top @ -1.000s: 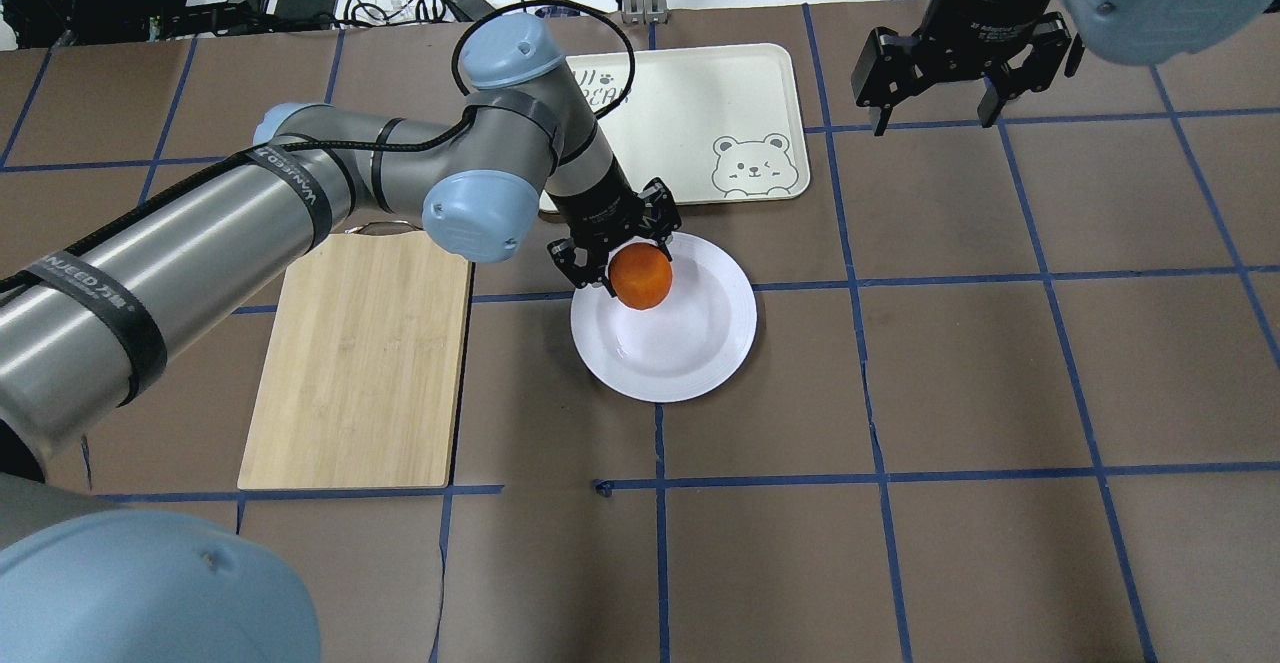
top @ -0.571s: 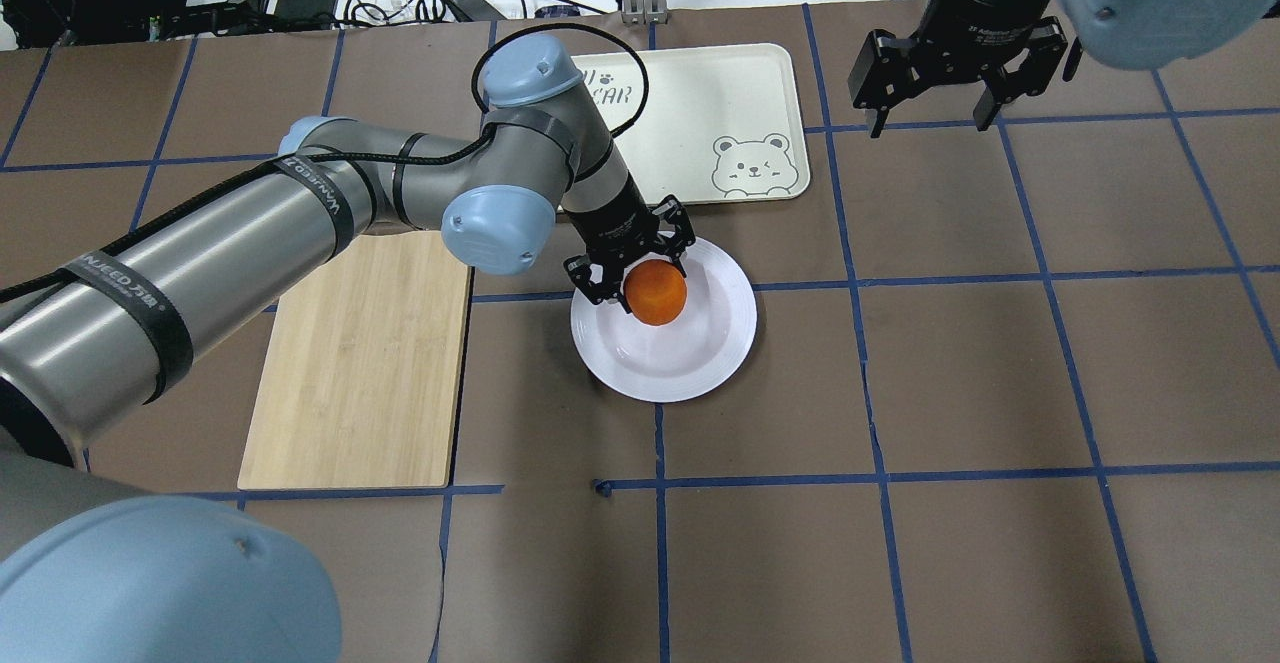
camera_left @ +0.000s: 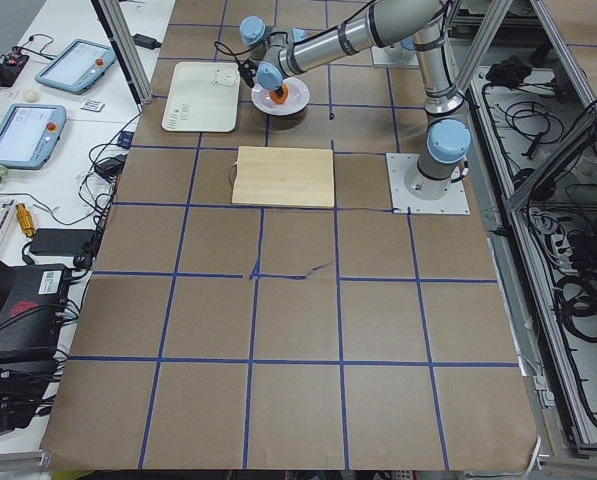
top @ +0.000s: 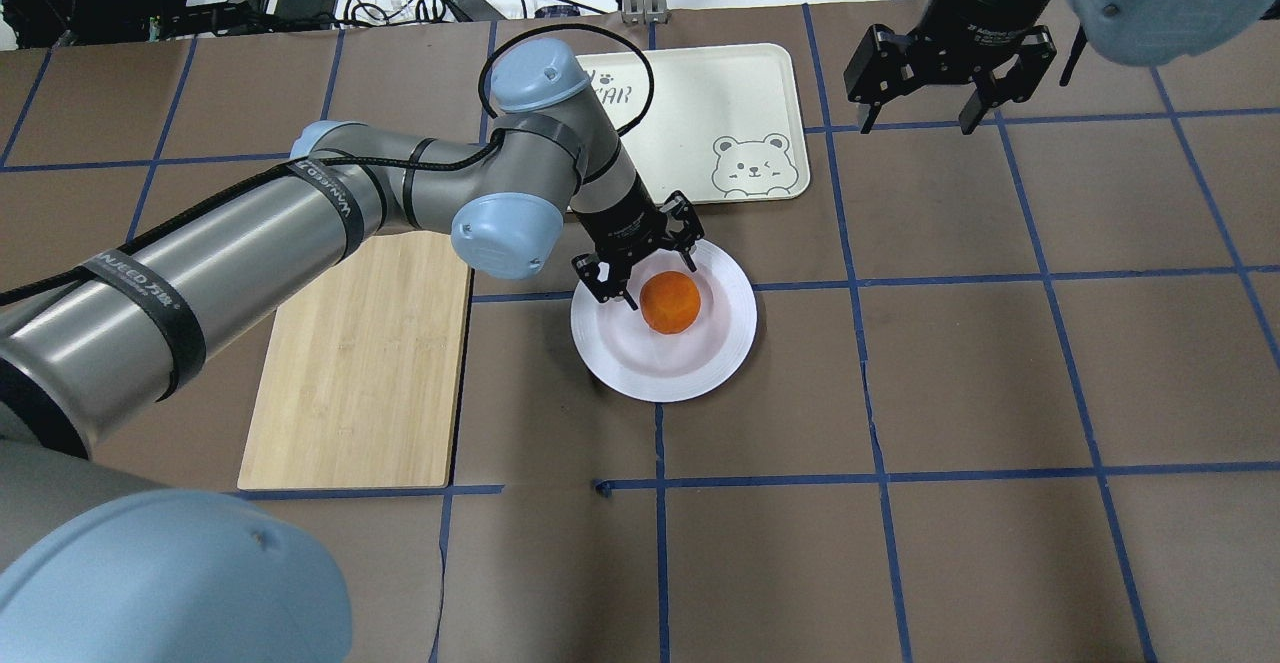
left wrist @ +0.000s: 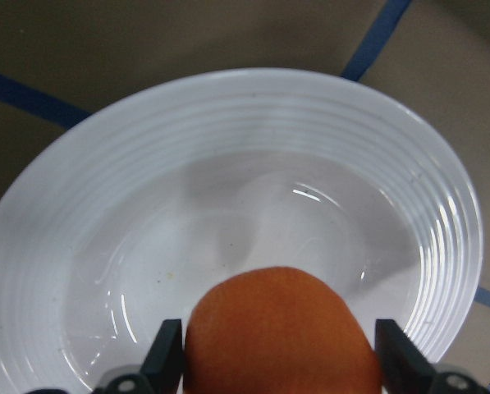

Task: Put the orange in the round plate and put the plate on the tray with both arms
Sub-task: 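Lower the orange into the plate and open the left gripper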

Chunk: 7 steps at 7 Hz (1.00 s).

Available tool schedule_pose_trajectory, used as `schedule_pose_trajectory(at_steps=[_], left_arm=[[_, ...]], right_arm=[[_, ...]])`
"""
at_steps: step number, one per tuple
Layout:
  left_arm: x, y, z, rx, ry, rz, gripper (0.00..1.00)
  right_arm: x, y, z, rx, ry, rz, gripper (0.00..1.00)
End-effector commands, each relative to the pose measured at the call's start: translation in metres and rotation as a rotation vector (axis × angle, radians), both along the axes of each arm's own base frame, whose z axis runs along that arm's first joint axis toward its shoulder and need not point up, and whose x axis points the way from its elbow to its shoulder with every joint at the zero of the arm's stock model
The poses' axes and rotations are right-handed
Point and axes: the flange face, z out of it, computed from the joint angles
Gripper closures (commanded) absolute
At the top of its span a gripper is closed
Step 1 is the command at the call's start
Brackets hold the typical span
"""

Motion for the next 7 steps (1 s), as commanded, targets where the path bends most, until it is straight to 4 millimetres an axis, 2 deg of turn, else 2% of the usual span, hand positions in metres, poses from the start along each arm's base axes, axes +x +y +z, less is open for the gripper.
schedule_pose_trajectory(at_steps=[1, 2, 3, 5, 6, 7], left_arm=[[0.006, -0.009, 0.027, -0.061, 0.01, 0.025, 0.0], [0.023, -0.021, 0.041, -0.093, -0.006, 0.023, 0.0], [0.048, -0.03, 0.056, -0.134, -0.031, -0.04, 0.0], [0.123, -0.043, 0.098, -0.22, -0.122, -0.181, 0.0], [0.159, -0.046, 0.118, -0.248, -0.169, -0.199, 0.0], [0.192, -0.043, 0.137, -0.244, -0.176, -0.183, 0.0]], right_arm=[[0.0, -0.005, -0.01, 0.015, -0.021, -0.005, 0.0], [-0.001, -0.011, -0.035, 0.048, -0.024, -0.012, 0.0], [0.003, -0.022, -0.064, 0.049, -0.07, -0.018, 0.0], [0.019, -0.018, -0.117, 0.087, -0.227, -0.025, 0.0], [0.025, -0.008, -0.156, 0.09, -0.278, -0.026, 0.0], [0.033, 0.013, -0.2, 0.091, -0.357, -0.033, 0.0]])
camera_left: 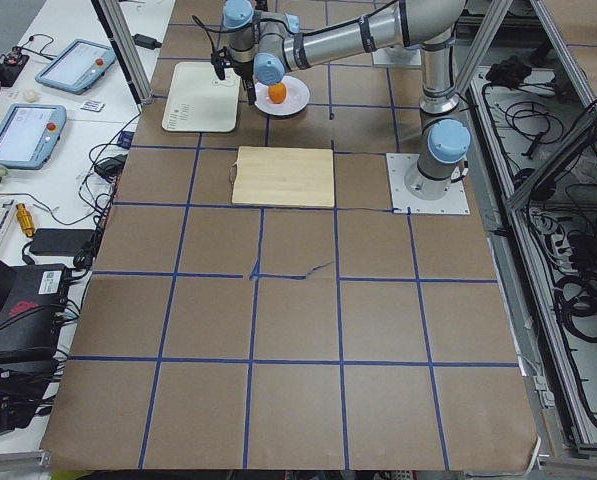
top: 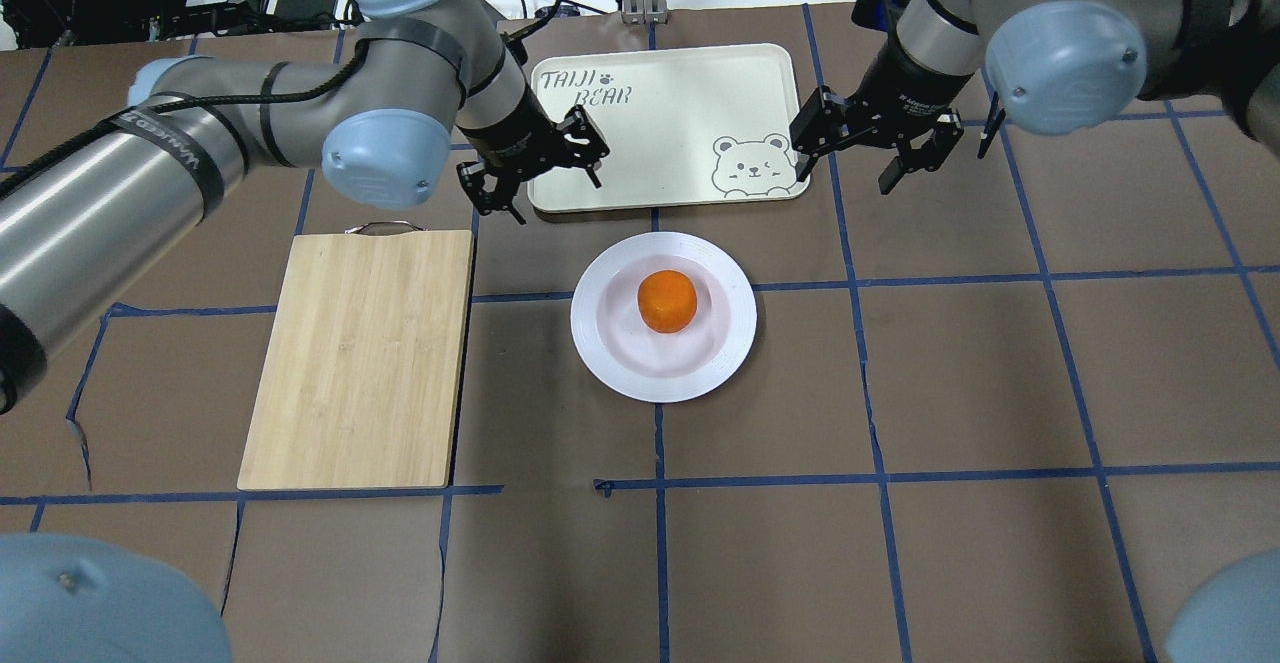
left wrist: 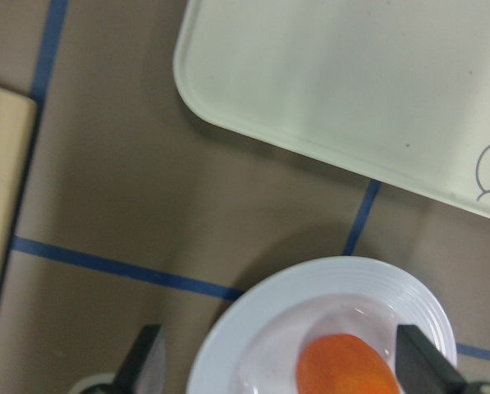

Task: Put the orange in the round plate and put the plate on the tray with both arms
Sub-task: 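Withdraw the left gripper while the right gripper reaches to the plate rim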

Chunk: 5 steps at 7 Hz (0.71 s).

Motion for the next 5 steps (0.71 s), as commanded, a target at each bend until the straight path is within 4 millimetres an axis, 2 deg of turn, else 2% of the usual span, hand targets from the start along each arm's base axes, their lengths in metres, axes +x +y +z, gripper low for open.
schedule_pose_trajectory(at_steps=[1, 2, 4, 5], left_arm=[[0.071, 0.009, 0.045, -0.013, -0.043, 0.045, 0.0], [0.088, 0.016, 0.069, -0.045, -0.143, 0.065, 0.0], [0.087, 0.039, 0.115, -0.12, -0.148, 0.071, 0.0], [0.098, 0.045, 0.119, -0.126, -0.166, 0.065, 0.0]], right_arm=[[0.016, 0.045, -0.08, -0.031, -0.123, -0.019, 0.0], [0.022, 0.055, -0.098, -0.085, -0.162, -0.029, 0.0], [0.03, 0.059, -0.114, -0.031, -0.184, -0.1, 0.0], [0.031, 0.065, -0.133, 0.009, -0.183, -0.102, 0.0]])
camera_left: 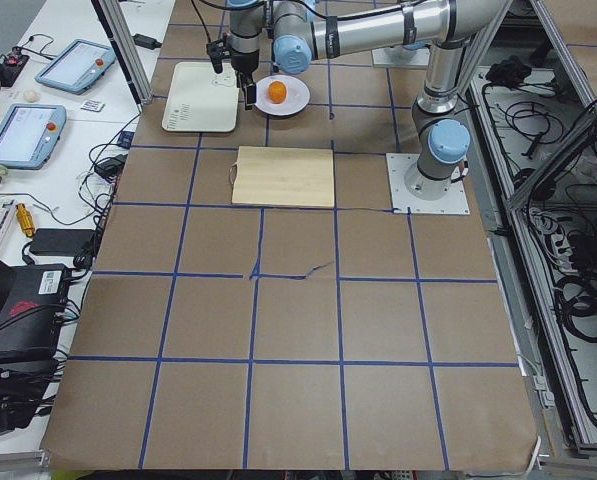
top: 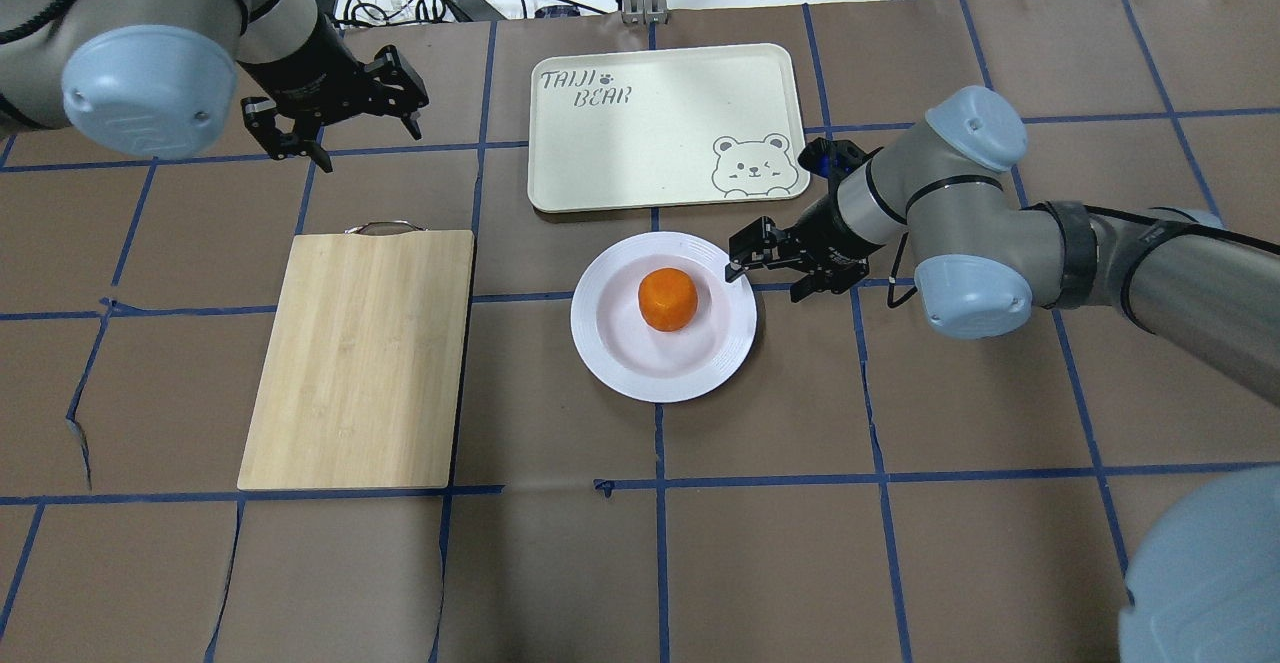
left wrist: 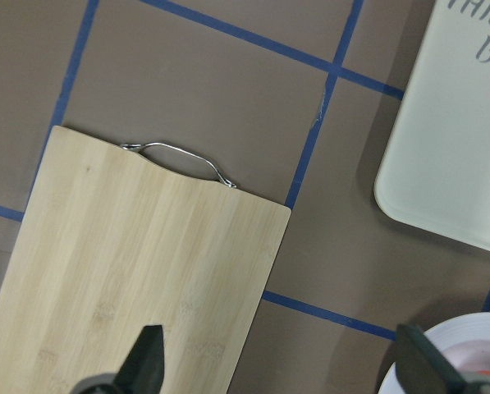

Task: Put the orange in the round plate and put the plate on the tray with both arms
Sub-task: 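Withdraw the left gripper while the right gripper reaches to the plate rim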

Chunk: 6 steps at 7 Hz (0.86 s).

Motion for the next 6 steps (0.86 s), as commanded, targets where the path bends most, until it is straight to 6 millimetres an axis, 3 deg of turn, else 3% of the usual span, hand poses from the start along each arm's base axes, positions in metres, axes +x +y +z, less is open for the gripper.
schedule_pose_trajectory(at_steps=[1, 3, 6], left_arm=[[0.018, 0.012, 0.011, -0.014, -0.024, -0.063, 0.0], [0.022, 0.029, 0.006, 0.024, -0.035, -0.15, 0.0], [0.026, 0.057, 0.02, 0.127, -0.029, -0.275, 0.0]], right_arm=[[0.004, 0.013, -0.026, 0.018, -0.006, -0.006, 0.0], [0.022, 0.018, -0.022, 0.012, -0.082, 0.009, 0.0], [0.023, 0.018, -0.032, 0.038, -0.081, -0.001, 0.09]])
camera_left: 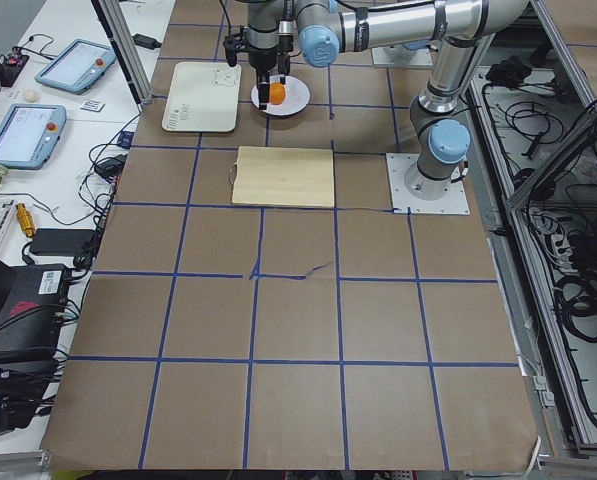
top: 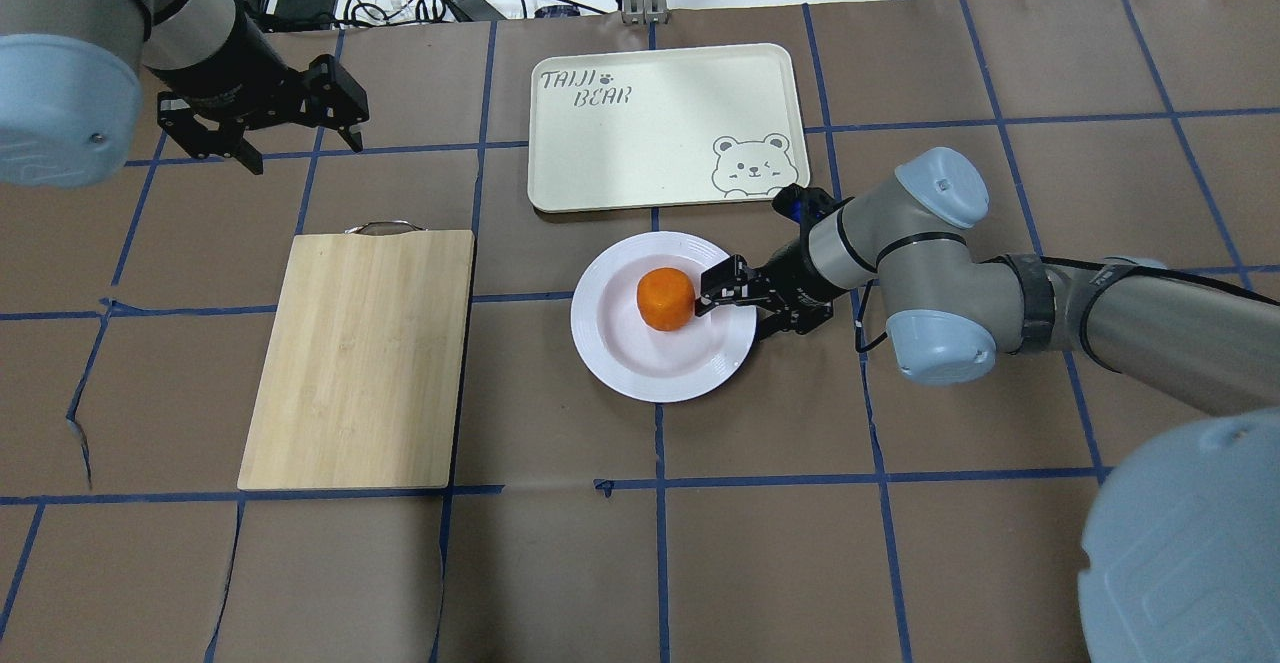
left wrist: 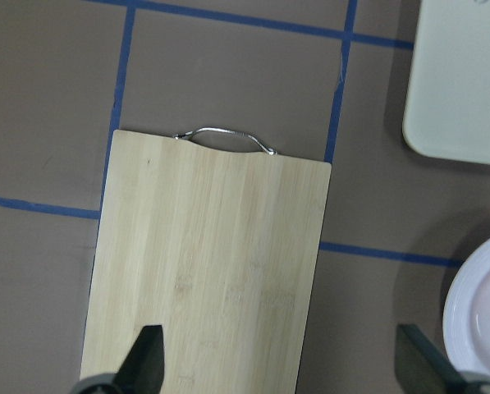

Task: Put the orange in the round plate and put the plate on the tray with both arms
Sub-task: 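Withdraw the left gripper while the right gripper reaches to the plate rim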

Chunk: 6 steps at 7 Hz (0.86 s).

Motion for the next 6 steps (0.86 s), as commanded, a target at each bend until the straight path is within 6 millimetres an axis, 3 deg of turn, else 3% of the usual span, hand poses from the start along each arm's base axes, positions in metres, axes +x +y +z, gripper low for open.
schedule_pose_trajectory(at_steps=[1, 4, 6], left_arm=[[0.0039, 0.0104, 0.0069, 0.028, 0.001, -0.021, 0.0], [0.0033, 0.0107, 0.0073, 0.024, -0.001, -0.023, 0.0], [0.0016, 0.0166, 0.0115, 0.016, -0.024, -0.027, 0.0]], right_arm=[[-0.0008, 0.0006, -0.006, 0.011, 0.01, 0.0, 0.14], [-0.0008, 0.0, -0.0055, 0.01, 0.01, -0.001, 0.63], [0.0012, 0.0008, -0.0041, 0.024, 0.014, -0.02, 0.86]])
